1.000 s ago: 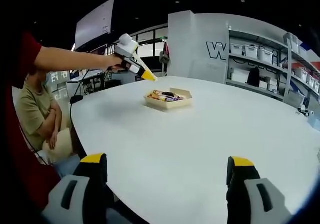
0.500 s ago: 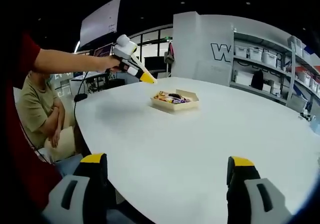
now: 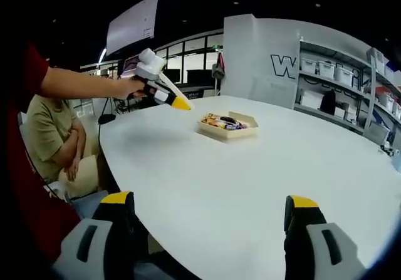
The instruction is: Place the target food into the container with the food tongs after gripping and lifting it, then release it inside without dropping or visibly crushing the food.
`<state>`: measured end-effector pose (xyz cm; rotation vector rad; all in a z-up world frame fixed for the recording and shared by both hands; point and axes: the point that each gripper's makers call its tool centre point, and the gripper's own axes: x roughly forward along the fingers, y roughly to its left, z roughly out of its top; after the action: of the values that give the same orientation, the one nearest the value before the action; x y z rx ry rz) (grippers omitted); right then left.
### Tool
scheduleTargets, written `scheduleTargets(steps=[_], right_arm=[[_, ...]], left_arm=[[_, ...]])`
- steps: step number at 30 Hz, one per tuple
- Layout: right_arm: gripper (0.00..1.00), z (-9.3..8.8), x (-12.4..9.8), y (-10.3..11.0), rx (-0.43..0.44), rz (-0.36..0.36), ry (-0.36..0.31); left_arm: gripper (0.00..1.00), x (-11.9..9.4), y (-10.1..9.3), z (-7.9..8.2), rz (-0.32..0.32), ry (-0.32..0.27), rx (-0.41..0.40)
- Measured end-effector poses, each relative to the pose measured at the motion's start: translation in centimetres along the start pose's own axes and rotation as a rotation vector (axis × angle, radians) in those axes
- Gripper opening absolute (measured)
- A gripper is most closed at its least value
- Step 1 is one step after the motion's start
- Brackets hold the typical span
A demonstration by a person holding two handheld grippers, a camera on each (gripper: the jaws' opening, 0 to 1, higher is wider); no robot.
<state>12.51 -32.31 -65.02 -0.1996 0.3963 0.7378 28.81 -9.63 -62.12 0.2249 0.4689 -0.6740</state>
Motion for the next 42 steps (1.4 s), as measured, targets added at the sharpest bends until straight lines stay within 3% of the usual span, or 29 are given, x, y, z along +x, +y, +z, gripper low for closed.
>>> scheduleTargets(steps=[14, 31, 42], right_arm=[[0.99, 0.2, 0.4, 1.1, -0.014, 0.021, 0.005], [0.99, 0.3, 0.7, 1.8, -0.031, 0.039, 0.02], [0.99, 0.3, 1.2, 2.0, -0.038, 0.052, 0.027]], left_arm=[[0.27, -1.3, -0.3, -2.1, 0.009, -0.042, -0.032], [0.28, -1.9, -1.8, -4.9, -0.009, -0.038, -0.053], [0.28, -2.6, -2.5, -5.6, -0.003, -0.069, -0.091]])
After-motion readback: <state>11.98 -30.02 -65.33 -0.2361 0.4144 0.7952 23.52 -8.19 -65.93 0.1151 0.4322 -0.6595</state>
